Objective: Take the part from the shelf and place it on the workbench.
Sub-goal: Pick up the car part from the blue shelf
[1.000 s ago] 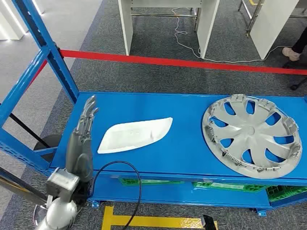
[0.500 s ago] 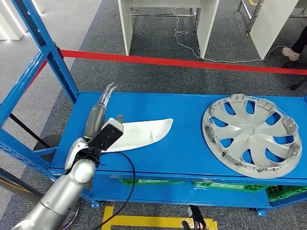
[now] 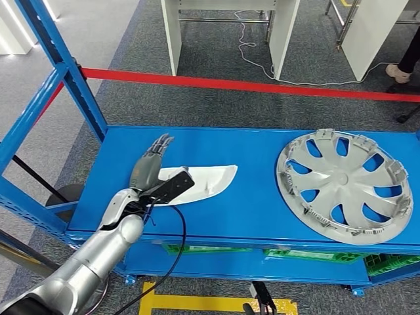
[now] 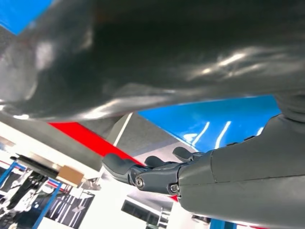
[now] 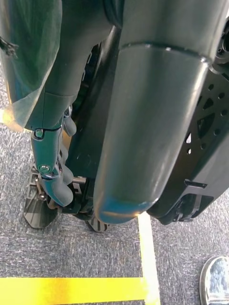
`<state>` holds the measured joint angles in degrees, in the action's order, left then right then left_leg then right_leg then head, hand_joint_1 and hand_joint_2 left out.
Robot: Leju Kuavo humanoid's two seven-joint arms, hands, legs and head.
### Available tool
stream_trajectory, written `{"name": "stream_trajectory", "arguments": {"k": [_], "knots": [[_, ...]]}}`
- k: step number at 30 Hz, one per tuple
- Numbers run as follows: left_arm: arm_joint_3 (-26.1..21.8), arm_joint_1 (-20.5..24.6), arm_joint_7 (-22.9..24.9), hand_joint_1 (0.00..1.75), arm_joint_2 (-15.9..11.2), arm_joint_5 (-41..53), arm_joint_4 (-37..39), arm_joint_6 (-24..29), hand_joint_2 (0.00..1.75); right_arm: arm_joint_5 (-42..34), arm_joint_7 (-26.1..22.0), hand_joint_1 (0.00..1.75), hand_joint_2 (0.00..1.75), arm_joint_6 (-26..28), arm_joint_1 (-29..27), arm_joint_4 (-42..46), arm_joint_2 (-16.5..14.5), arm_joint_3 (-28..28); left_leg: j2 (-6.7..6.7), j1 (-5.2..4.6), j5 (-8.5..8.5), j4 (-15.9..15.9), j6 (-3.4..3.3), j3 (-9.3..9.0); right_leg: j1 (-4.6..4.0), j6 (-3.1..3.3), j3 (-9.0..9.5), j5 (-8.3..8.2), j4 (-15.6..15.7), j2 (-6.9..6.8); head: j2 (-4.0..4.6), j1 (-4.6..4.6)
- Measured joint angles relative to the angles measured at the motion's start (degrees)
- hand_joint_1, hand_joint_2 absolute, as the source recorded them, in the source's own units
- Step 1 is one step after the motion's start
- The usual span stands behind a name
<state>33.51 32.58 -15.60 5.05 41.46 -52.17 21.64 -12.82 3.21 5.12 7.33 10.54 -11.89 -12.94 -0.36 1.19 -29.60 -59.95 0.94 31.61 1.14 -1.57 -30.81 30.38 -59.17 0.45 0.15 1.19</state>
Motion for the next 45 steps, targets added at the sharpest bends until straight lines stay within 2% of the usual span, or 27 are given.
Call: {"name": "stream_trajectory", "arguments": {"k": [25, 30, 37, 45], "knots": [[-0.3, -2.6, -1.8, 0.0, -0.5, -2.1, -2.3, 0.1, 0.0, 1.0, 0.1, 0.0, 0.0, 0.0, -0.1, 0.0, 0.0, -0.5, 0.0, 0.0, 0.0, 0.0, 0.0, 0.01, 0.0, 0.0, 0.01, 0.0, 0.0, -0.02, 0.0, -0.01], [0.2, -4.5, -3.5, 0.0, -0.6, -3.3, -7.2, -2.4, 0.0, 1.3, 0.1, 0.0, 0.0, -0.8, -0.4, 0.0, 0.0, -0.5, 0.0, 0.0, 0.0, 0.0, 0.0, 0.01, 0.0, 0.0, -0.01, 0.0, 0.0, -0.01, 0.0, -0.01], [1.9, -6.8, -3.0, 0.0, -1.2, -5.1, -15.7, -2.4, 0.0, 0.0, -0.4, 0.0, 0.0, -1.1, -0.8, 0.0, 0.2, -0.4, 0.0, 0.0, -0.01, 0.0, 0.0, 0.0, 0.0, 0.0, -0.01, 0.01, 0.0, -0.01, 0.0, 0.0], [3.2, -11.2, -2.7, 0.0, -3.1, -9.3, -26.4, -2.3, 0.0, -1.5, -1.4, 0.0, 0.0, -1.0, -1.2, 0.0, 0.6, 0.4, 0.01, 0.0, -0.01, 0.0, 0.0, 0.01, 0.0, -0.01, -0.02, 0.01, 0.0, -0.03, 0.0, -0.01]]}}
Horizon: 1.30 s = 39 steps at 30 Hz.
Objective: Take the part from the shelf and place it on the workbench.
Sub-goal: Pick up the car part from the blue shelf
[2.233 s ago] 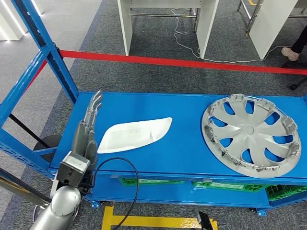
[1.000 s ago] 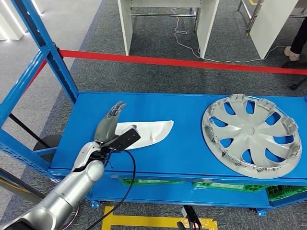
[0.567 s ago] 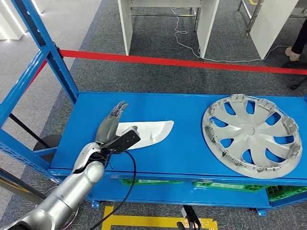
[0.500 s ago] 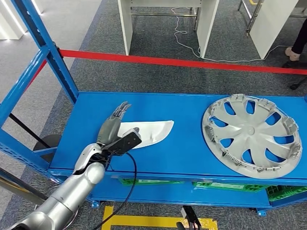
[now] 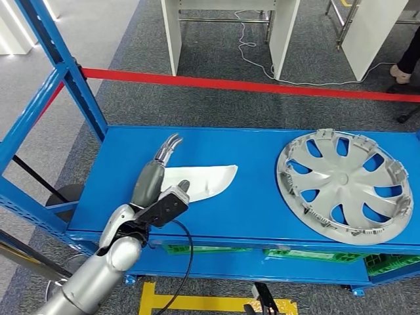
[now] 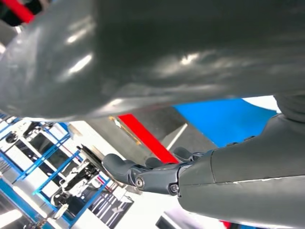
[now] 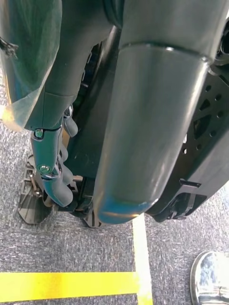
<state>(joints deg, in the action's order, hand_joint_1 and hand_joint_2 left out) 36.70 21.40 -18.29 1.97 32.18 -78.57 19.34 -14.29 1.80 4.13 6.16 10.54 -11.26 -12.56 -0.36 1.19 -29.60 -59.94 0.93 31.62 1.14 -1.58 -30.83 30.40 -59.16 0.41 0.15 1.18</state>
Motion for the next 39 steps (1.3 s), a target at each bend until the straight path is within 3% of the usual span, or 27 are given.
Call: {"name": "stream_trajectory", "arguments": {"k": [7, 11, 17, 39], "knots": [[0.1, -2.6, -0.5, 0.0, -1.5, -0.6, -4.6, -0.4, 0.0, 0.2, 0.1, 0.0, 0.0, 0.4, -0.2, 0.0, 0.1, 0.2, 0.0, 0.0, 0.0, 0.0, 0.0, 0.0, 0.0, -0.01, -0.01, 0.0, 0.0, -0.01, 0.0, 0.0], [0.6, -3.1, 0.2, 0.0, -2.4, 1.3, -5.5, -1.8, 1.75, 0.1, 0.4, 0.0, 0.0, 0.6, -0.2, 0.0, 0.1, 0.4, 0.0, 0.0, 0.0, 0.0, 0.0, -0.01, 0.0, -0.01, 0.0, 0.0, 0.0, -0.02, 0.0, 0.01], [2.4, -3.5, 1.0, 0.0, -3.1, 3.6, -5.2, -3.7, 1.75, 0.7, 0.8, 0.0, 0.0, 1.0, -0.1, 0.0, 0.1, 0.5, 0.0, 0.0, 0.0, 0.0, 0.0, 0.0, 0.0, -0.01, -0.01, 0.0, 0.0, -0.02, 0.0, 0.01], [5.5, -2.1, 2.2, 0.0, -2.5, 9.3, 2.3, -2.3, 1.75, 2.1, 1.8, 0.0, 0.0, 1.4, 0.1, 0.0, 0.1, 0.5, 0.0, 0.0, 0.0, 0.0, 0.0, -0.01, 0.01, -0.01, -0.04, 0.0, 0.0, -0.02, 0.0, 0.0]]}}
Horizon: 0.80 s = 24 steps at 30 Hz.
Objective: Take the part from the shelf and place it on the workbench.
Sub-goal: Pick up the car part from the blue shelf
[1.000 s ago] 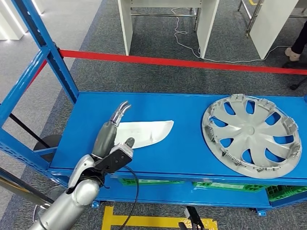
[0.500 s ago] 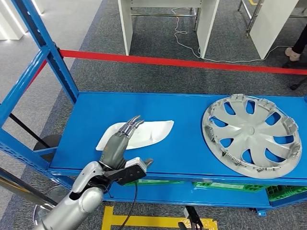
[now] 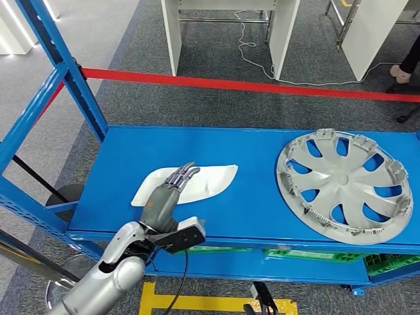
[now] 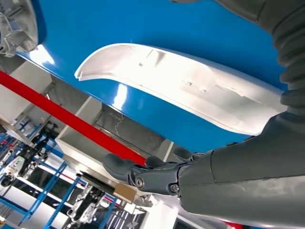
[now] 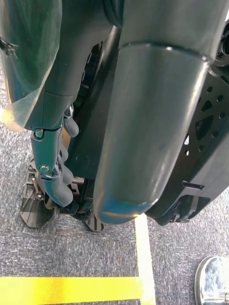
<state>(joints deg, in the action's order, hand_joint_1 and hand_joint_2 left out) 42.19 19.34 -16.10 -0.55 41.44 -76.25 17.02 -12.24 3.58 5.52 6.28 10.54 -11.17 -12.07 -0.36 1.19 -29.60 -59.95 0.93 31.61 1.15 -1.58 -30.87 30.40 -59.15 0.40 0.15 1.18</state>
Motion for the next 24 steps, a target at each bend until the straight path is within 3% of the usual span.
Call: {"name": "stream_trajectory", "arguments": {"k": [24], "knots": [[2.7, 7.9, 4.9, 0.0, 0.3, 9.9, 9.7, 0.5, 1.75, 1.3, 2.3, 0.0, 0.0, -0.3, 0.4, 0.0, 0.0, -1.0, 0.0, 0.0, 0.0, 0.0, 0.0, 0.0, 0.0, 0.0, -0.01, 0.0, 0.0, 0.0, 0.0, 0.01]]}}
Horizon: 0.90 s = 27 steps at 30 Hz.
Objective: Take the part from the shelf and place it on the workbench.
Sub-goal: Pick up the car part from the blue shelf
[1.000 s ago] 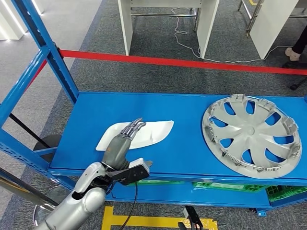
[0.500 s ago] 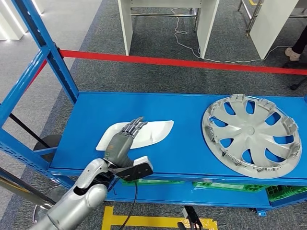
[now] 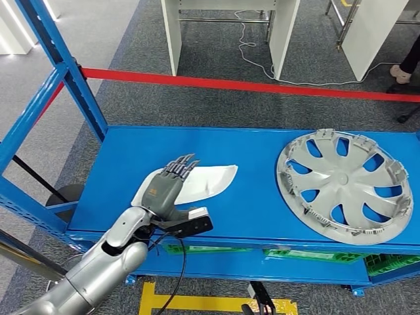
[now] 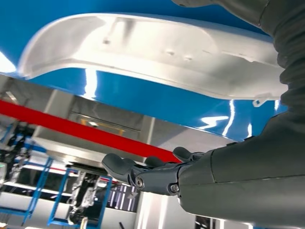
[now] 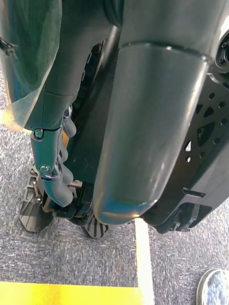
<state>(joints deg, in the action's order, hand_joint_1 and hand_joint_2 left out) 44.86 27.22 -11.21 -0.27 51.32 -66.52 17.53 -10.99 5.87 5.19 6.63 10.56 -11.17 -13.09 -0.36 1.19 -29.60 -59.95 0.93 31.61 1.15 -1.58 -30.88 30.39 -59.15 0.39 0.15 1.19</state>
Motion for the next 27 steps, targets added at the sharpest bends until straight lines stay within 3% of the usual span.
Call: {"name": "stream_trajectory", "arguments": {"k": [10, 20, 21, 24, 25, 27], "knots": [[0.2, 0.8, -0.6, 0.0, 0.8, -2.1, 8.8, -1.7, 1.75, 0.7, 0.1, 0.0, 0.0, 1.1, 0.0, 0.0, 0.0, -0.3, 0.0, 0.0, 0.0, 0.0, 0.0, 0.0, 0.0, 0.0, 0.04, 0.0, 0.0, -0.02, 0.0, -0.01], [0.2, 1.2, 0.7, 0.0, 1.1, -0.3, 11.0, 0.9, 1.75, 1.1, 0.1, 0.0, 0.0, 1.6, 0.0, 0.0, 0.0, -0.5, 0.0, 0.0, 0.01, 0.0, 0.0, -0.03, 0.0, 0.0, 0.08, -0.01, 0.0, -0.04, 0.0, -0.01], [0.2, 1.3, 1.8, 0.11, 1.1, 1.1, 11.2, 2.1, 1.75, 1.1, 0.1, 0.0, 0.0, 1.7, 0.0, 0.0, 0.0, -0.5, 0.0, 0.0, 0.01, 0.0, 0.0, -0.04, 0.0, 0.0, 0.09, -0.01, 0.0, -0.04, 0.0, -0.01], [0.0, 1.4, 6.5, 1.41, 1.1, 6.8, 12.1, 7.1, 1.75, 1.2, 0.1, 0.0, 0.0, 2.1, 0.0, 0.0, 0.0, -0.5, 0.0, 0.0, 0.01, 0.0, 0.0, -0.05, 0.0, 0.0, 0.09, -0.02, 0.0, -0.02, 0.0, 0.0], [-0.2, 1.4, 7.5, 1.73, 1.1, 8.2, 12.6, 8.5, 1.75, 1.2, 0.1, 0.0, 0.0, 2.2, 0.0, 0.0, 0.0, -0.5, 0.0, 0.0, 0.01, 0.0, 0.0, -0.05, 0.0, 0.0, 0.09, -0.02, 0.0, -0.03, 0.0, 0.0], [-0.7, 1.3, 8.6, 1.75, 1.0, 10.2, 13.3, 11.1, 1.75, 1.2, 0.1, 0.0, 0.0, 2.3, 0.0, 0.0, 0.0, -0.5, 0.0, 0.0, 0.02, 0.0, -0.01, -0.04, 0.0, 0.0, 0.09, -0.02, 0.0, -0.06, 0.0, 0.0]]}}
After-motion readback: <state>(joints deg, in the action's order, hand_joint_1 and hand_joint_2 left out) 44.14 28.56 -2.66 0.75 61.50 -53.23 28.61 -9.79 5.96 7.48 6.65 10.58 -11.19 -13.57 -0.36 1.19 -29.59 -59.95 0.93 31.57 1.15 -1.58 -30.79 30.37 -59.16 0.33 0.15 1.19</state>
